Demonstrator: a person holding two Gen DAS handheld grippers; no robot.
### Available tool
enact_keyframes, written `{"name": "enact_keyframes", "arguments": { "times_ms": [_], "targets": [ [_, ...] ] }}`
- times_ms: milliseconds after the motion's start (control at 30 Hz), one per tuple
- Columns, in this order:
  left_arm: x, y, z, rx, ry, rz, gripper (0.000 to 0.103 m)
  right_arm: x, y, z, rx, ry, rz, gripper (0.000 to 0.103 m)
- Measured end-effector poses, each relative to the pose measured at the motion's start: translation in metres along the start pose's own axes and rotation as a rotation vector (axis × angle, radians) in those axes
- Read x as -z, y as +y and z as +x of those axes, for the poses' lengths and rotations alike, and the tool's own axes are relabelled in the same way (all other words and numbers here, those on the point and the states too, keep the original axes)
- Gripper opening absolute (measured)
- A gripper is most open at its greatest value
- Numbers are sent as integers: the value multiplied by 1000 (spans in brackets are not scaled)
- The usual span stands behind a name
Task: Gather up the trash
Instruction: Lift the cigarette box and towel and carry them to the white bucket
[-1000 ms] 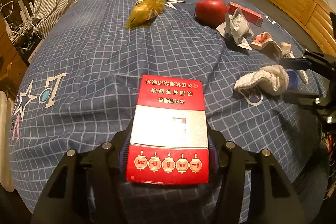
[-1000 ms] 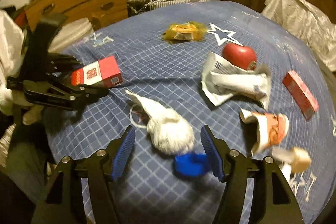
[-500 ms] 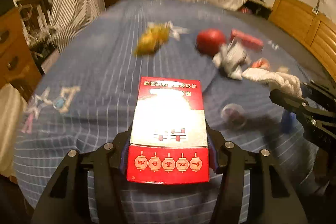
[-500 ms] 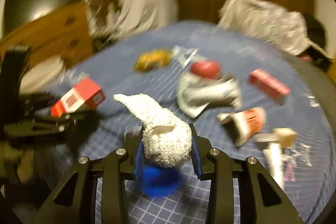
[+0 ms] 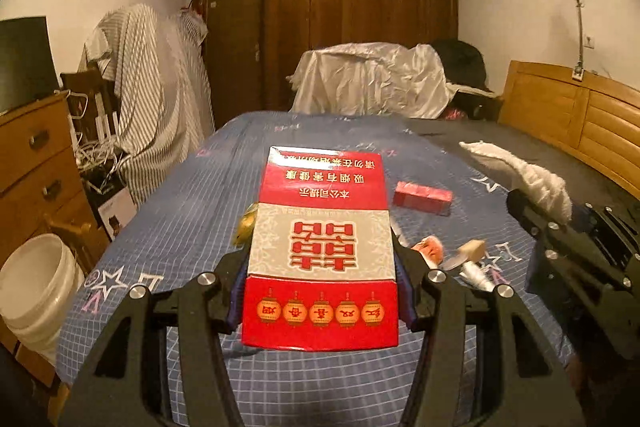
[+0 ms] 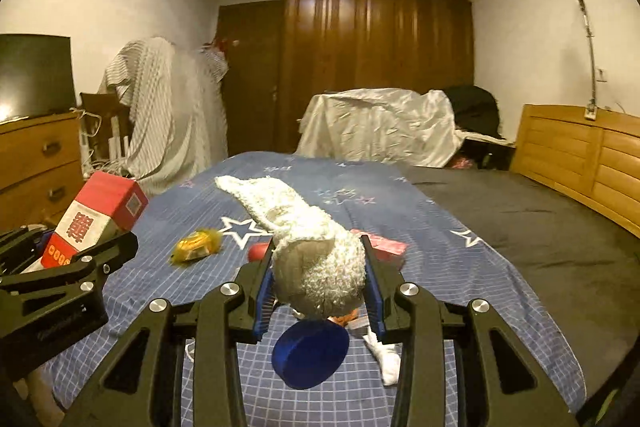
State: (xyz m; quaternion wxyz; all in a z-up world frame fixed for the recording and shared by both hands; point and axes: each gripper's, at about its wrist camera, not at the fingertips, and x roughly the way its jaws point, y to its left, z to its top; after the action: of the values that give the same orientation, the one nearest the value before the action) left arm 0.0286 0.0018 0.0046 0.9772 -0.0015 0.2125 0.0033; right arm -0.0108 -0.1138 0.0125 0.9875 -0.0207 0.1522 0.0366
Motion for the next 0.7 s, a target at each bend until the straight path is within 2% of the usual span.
{"name": "enact_keyframes", "arguments": {
  "times_ms": [233, 700],
  "targets": [
    [-1, -6, 1, 8, 4, -10, 54, -1, -9, -13, 21, -3, 7, 39],
    [-1, -4, 0, 25, 5, -18, 54, -1, -9, -10, 15, 0, 9, 39]
  ]
}}
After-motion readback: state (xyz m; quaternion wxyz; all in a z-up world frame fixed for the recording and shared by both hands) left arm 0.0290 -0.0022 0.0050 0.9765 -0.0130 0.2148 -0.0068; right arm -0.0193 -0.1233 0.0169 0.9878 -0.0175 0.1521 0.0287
